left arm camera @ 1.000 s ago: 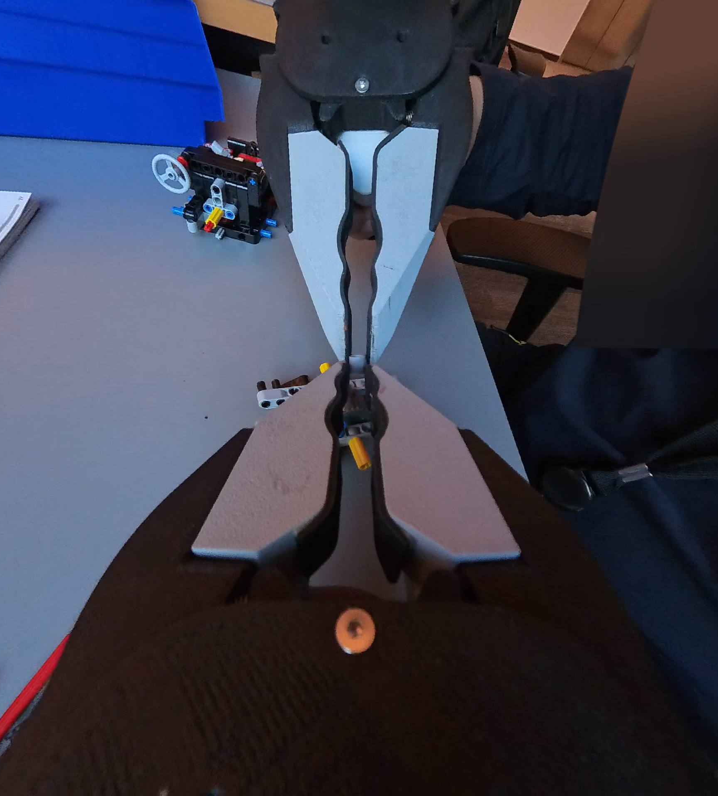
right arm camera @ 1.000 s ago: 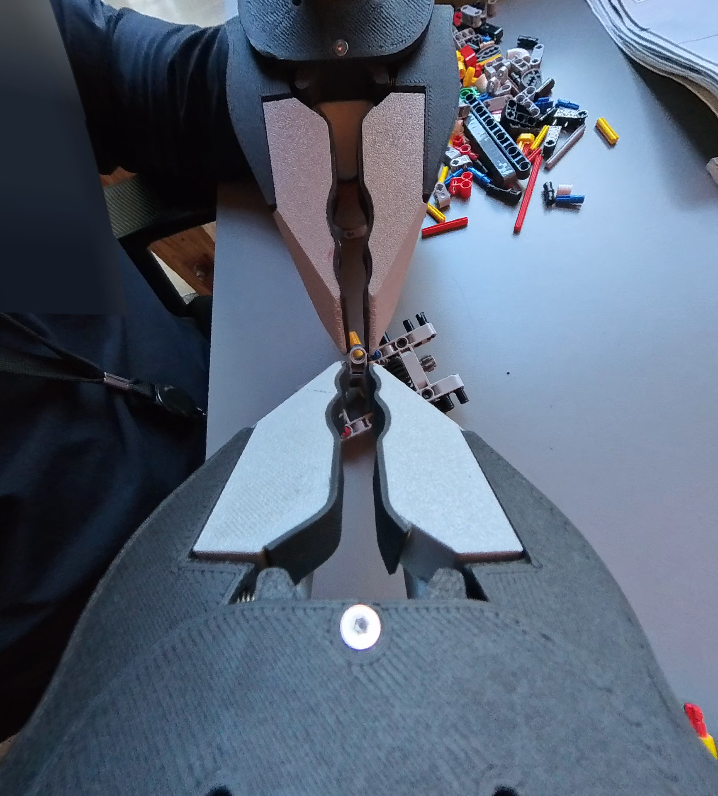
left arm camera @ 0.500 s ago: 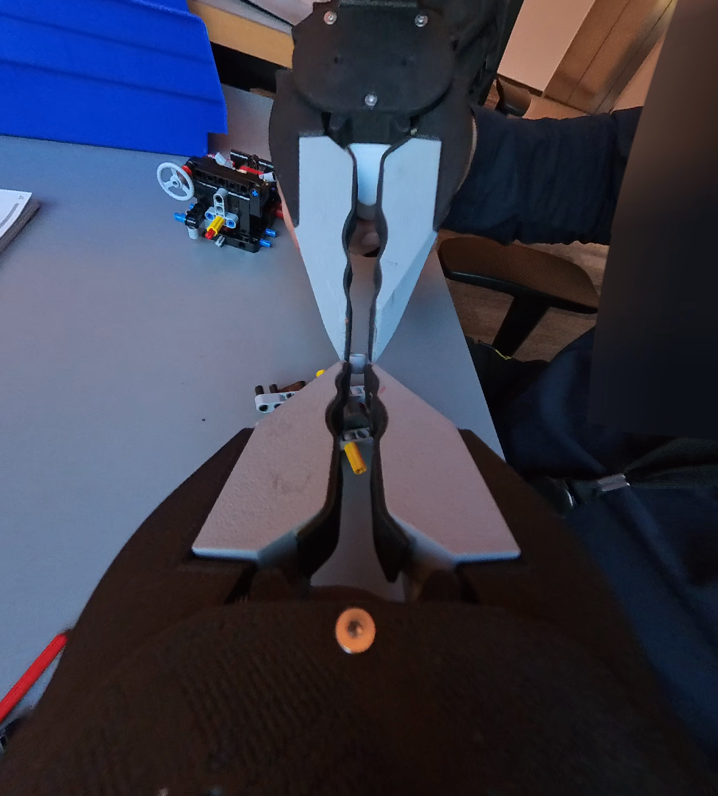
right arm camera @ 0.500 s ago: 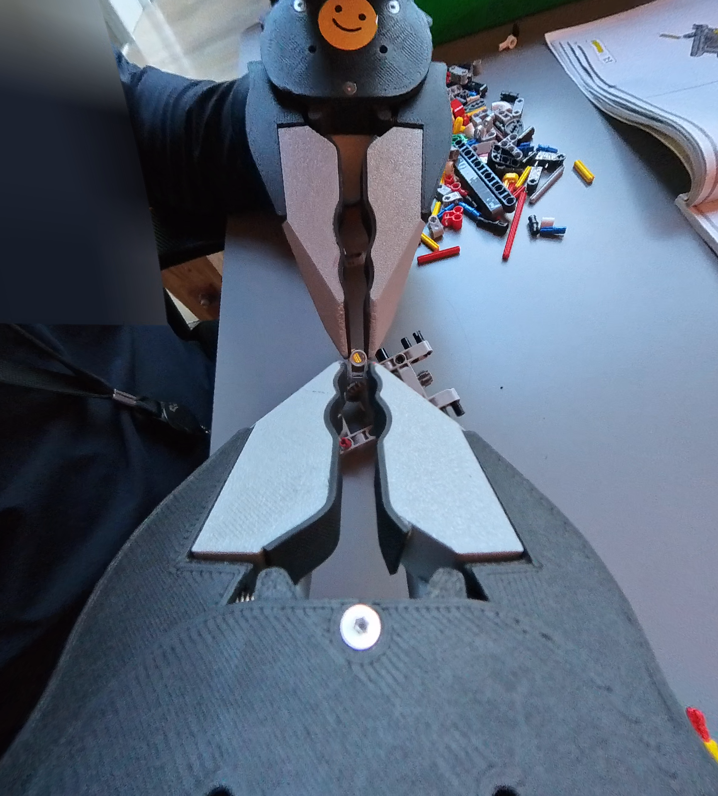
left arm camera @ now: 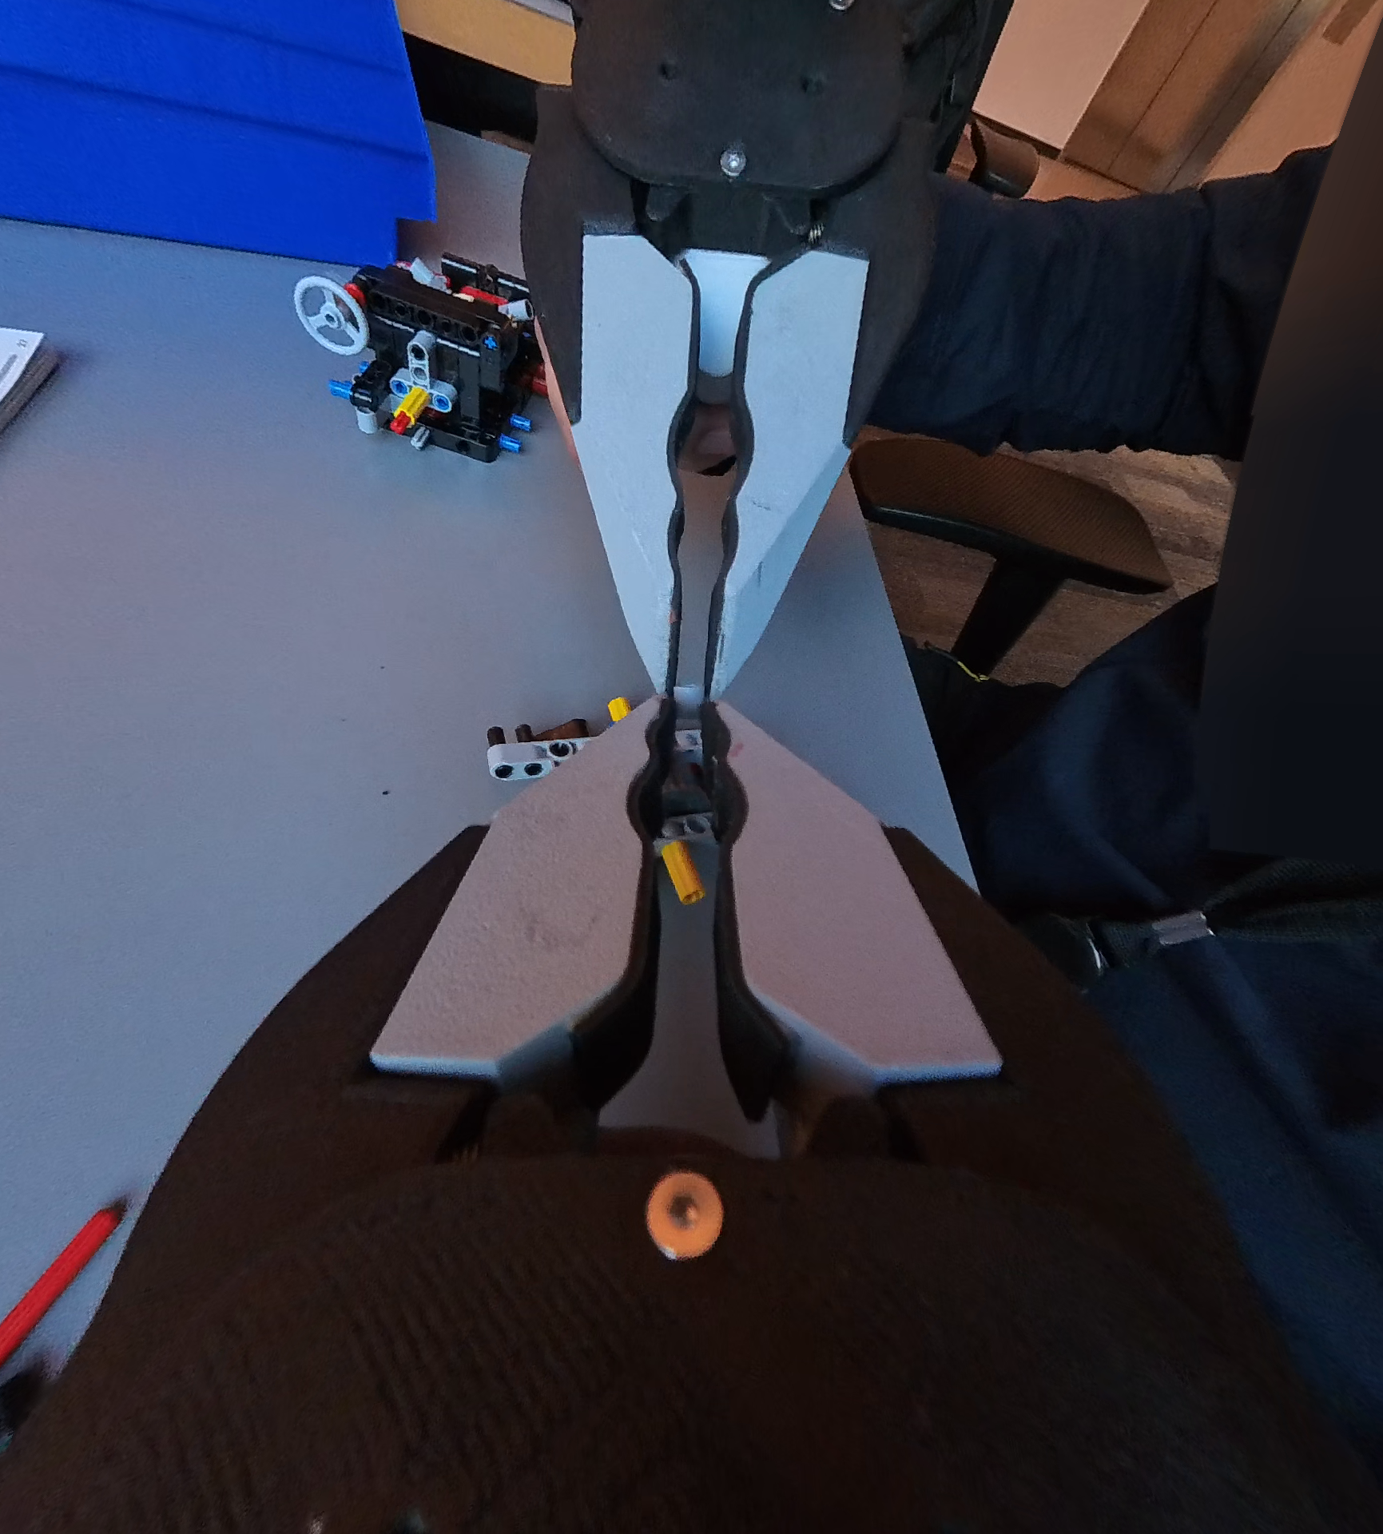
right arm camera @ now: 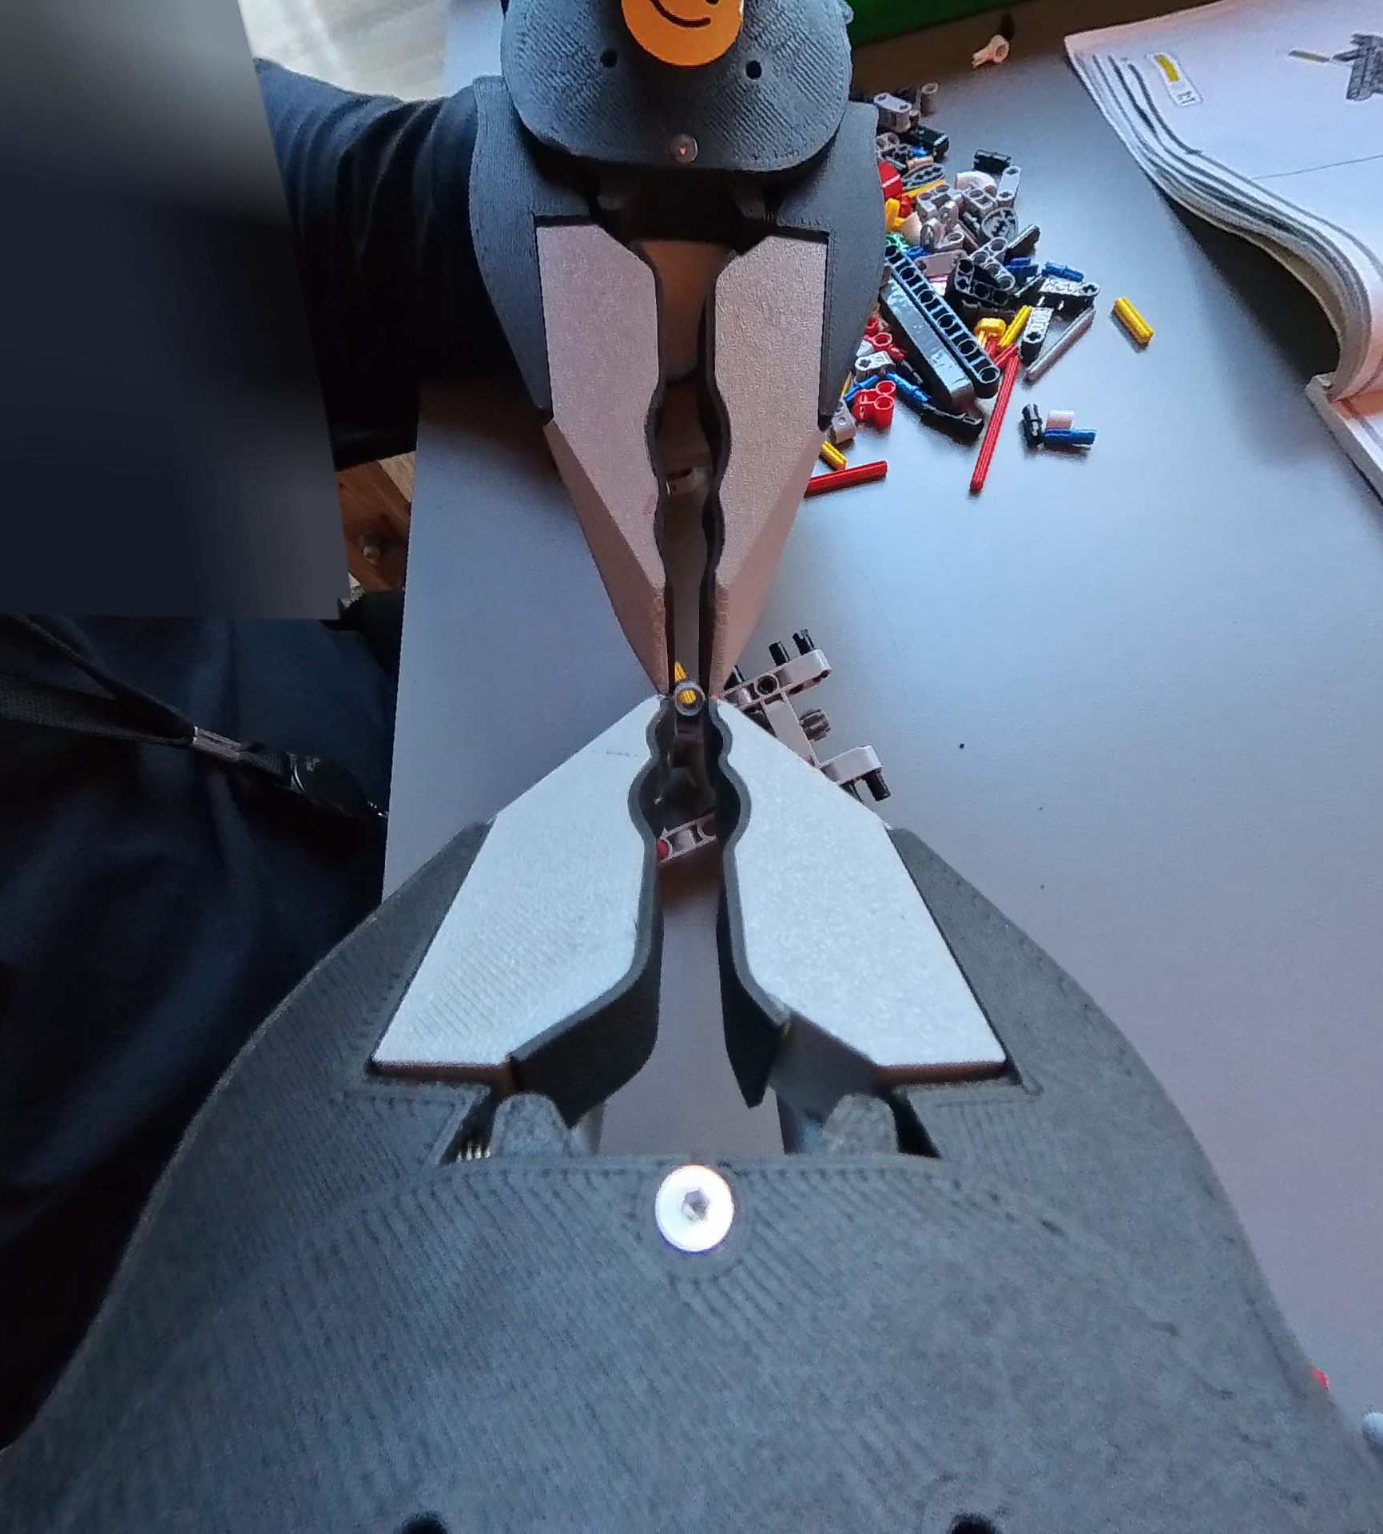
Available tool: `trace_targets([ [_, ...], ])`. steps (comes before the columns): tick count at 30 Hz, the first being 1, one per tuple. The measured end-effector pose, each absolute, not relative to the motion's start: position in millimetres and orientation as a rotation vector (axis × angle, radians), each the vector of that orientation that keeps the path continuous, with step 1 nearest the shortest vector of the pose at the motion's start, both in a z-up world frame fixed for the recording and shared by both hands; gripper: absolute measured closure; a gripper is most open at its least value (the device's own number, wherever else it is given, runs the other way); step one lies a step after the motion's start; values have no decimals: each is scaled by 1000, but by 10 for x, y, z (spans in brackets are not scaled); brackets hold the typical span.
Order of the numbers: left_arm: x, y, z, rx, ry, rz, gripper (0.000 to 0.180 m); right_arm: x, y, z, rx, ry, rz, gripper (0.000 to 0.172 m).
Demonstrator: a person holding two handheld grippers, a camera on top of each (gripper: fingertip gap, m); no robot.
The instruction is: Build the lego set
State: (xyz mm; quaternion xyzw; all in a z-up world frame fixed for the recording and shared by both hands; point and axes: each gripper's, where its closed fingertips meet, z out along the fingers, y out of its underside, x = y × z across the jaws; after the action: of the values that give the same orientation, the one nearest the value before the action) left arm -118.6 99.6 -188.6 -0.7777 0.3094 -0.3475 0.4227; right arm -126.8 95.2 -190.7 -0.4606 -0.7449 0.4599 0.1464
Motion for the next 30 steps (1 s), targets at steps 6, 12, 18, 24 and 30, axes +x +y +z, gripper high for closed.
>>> trace_targets([
  [6, -1183, 994, -1907, -1975, 747, -918, 178, -1262, 953, -1941, -1327, -2136, 1310, 168],
  [12, -1499, 1082, -1984, -2047, 770, -631, 144, -1207, 1159, -2043, -1369, -2193, 1061, 168],
  [18, -1482, 932, -2225, -2146, 889, -579, 129, -1233, 1118, -2153, -1306, -2368, 784, 168],
  [24, -1436, 955, -2349, -2176, 923, -521, 131, -1208, 1174, -2249, -1277, -2452, 670, 168],
  [30, -1417, 967, -2370, -2171, 937, -488, 130, -1206, 1147, -2250, -1248, -2502, 627, 168],
])
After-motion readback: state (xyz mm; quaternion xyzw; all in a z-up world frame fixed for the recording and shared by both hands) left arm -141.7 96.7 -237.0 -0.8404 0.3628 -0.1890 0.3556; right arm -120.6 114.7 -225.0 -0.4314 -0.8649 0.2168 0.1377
